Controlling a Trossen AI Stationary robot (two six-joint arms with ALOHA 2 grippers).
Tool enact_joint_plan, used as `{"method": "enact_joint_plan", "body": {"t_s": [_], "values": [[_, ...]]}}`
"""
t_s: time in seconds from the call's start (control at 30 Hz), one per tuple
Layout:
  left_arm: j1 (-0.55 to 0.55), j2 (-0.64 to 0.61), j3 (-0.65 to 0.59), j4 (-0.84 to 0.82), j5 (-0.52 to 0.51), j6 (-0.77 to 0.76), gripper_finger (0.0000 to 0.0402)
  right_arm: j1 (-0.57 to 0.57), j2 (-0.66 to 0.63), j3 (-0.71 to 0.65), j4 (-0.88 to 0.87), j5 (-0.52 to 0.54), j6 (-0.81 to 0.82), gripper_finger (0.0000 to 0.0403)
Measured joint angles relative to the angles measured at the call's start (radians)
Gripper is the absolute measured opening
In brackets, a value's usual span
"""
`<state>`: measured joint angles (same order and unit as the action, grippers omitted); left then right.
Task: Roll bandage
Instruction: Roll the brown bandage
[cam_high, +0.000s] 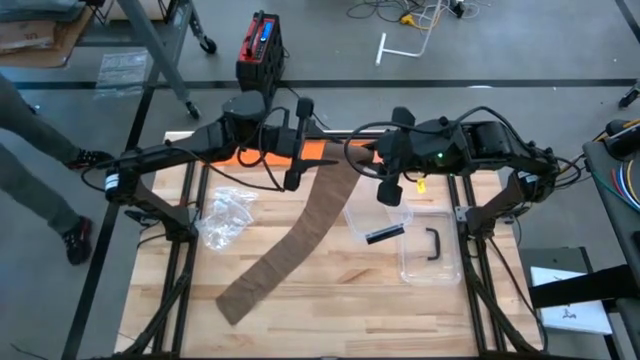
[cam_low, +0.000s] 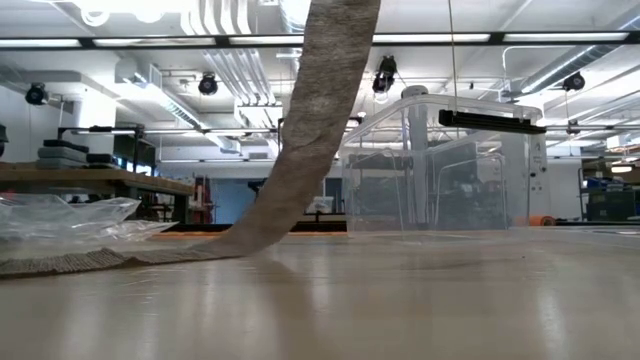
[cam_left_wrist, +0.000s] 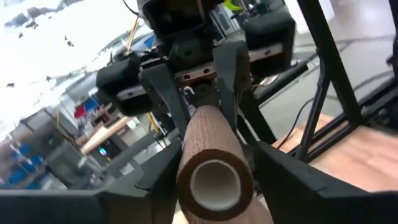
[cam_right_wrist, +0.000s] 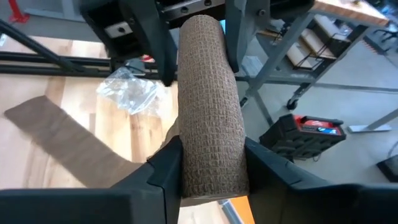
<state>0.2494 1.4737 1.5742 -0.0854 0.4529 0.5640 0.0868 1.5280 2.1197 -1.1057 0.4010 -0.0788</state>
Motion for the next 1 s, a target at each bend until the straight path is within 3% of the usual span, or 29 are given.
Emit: {"method": "enact_joint_plan", "body": {"t_s": [0.57, 0.9, 1.0], "values": [[0.036, -0.033, 0.000, -0.011, -0.001, -0.287, 0.0279, 0.000, 0.010, -0.003, 0.062, 0.049, -0.046, 0.0124], [0.039, -0.033, 0.000, -0.032, -0.004, -0.342, 0.0273, 0.000, 0.046, -0.004, 0.073, 0.125, -0.090, 0.0121], [0.040, -0.033, 0.000, -0.045, -0.055, -0.344, 0.0262, 0.000, 0.046, -0.004, 0.078, 0.125, -0.095, 0.0122]]}}
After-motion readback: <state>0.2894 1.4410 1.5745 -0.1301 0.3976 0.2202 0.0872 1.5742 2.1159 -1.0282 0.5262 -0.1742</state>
